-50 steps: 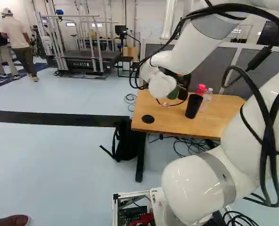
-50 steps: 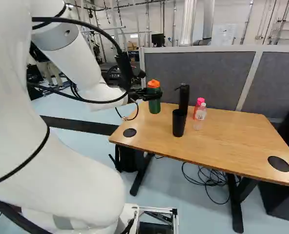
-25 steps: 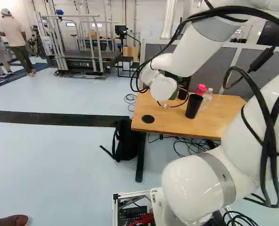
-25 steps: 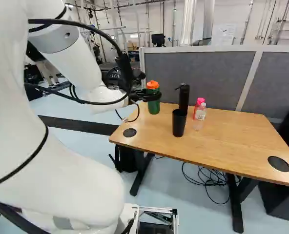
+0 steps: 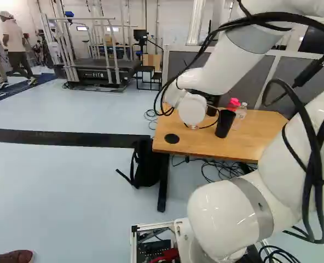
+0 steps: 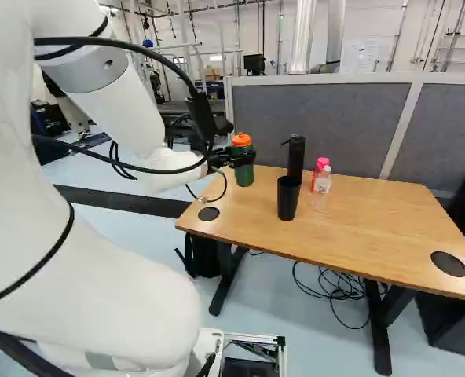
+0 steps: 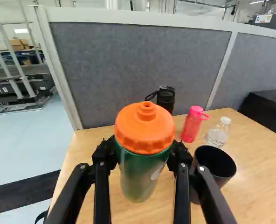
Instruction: Pick up the green bottle from the table
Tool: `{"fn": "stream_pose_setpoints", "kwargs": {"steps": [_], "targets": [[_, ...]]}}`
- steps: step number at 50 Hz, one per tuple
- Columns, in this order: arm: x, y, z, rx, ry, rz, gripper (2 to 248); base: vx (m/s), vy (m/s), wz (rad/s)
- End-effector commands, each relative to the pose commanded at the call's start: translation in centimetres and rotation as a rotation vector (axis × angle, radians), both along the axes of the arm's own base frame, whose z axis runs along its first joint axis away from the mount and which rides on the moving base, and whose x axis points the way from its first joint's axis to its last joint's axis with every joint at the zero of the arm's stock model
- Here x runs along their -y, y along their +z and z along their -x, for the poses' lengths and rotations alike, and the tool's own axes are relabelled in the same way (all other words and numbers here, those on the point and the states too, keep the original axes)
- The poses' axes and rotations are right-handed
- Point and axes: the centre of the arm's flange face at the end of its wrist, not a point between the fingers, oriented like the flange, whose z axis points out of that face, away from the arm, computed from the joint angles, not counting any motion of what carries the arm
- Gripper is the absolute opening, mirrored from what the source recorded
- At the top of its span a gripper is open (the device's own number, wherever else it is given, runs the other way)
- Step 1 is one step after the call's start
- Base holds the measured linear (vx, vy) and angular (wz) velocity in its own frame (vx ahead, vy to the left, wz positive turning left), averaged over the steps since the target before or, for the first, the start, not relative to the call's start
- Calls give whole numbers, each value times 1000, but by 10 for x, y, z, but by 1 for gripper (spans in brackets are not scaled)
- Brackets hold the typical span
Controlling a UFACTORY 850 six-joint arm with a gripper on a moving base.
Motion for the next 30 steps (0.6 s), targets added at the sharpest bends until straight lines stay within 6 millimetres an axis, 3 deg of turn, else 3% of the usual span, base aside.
{"fn": "stream_pose_setpoints", "kwargs": {"steps": [30], "targets": [[-3, -29, 27, -29, 189, 11, 122, 0, 0, 0]]}}
